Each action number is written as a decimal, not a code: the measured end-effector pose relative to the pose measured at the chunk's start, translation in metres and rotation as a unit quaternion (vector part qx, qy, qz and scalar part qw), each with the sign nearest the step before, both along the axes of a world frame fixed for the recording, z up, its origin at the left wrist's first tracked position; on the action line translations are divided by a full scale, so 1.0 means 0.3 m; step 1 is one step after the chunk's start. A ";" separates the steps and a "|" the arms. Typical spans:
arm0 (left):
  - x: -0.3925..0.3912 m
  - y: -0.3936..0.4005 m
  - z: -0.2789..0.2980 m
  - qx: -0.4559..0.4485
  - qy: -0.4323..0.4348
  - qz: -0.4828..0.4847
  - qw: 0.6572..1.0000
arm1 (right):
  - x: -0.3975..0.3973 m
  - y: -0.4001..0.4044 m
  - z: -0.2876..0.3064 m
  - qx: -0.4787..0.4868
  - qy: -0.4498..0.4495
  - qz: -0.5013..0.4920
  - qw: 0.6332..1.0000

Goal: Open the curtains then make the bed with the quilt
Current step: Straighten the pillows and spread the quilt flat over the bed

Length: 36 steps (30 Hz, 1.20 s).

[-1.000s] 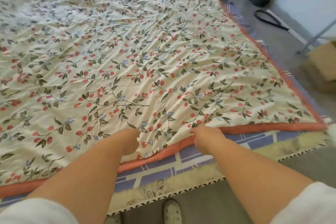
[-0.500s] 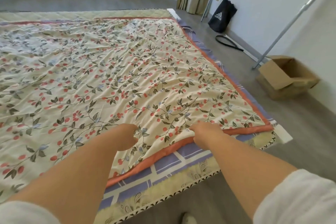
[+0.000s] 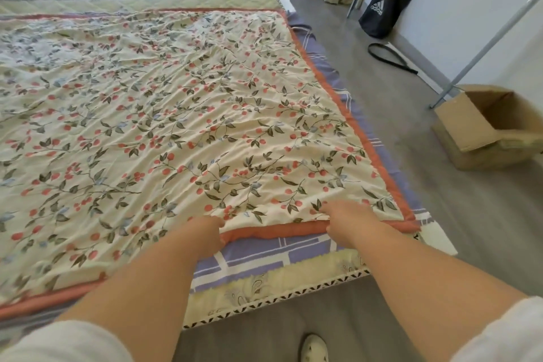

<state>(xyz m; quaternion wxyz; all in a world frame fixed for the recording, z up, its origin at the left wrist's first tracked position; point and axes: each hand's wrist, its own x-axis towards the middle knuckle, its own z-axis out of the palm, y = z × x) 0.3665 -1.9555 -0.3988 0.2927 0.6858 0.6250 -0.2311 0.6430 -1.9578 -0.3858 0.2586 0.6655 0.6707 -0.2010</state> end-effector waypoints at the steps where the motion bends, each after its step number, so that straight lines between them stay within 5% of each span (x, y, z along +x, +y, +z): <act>1: 0.037 0.000 -0.011 -0.010 0.000 0.006 1.000 | 0.045 0.013 -0.012 -0.004 -0.008 0.001 1.000; 24: 0.047 0.065 -0.666 0.006 0.028 0.161 0.986 | -0.077 0.231 -0.675 -0.092 0.004 0.141 0.986; 30: 0.080 0.111 -0.754 0.058 0.072 0.222 0.971 | -0.044 0.247 -0.803 0.042 0.042 0.212 0.975; 36: 0.185 0.111 -0.737 -0.085 0.159 0.188 0.965 | 0.026 0.292 -0.800 -0.006 0.054 0.240 0.969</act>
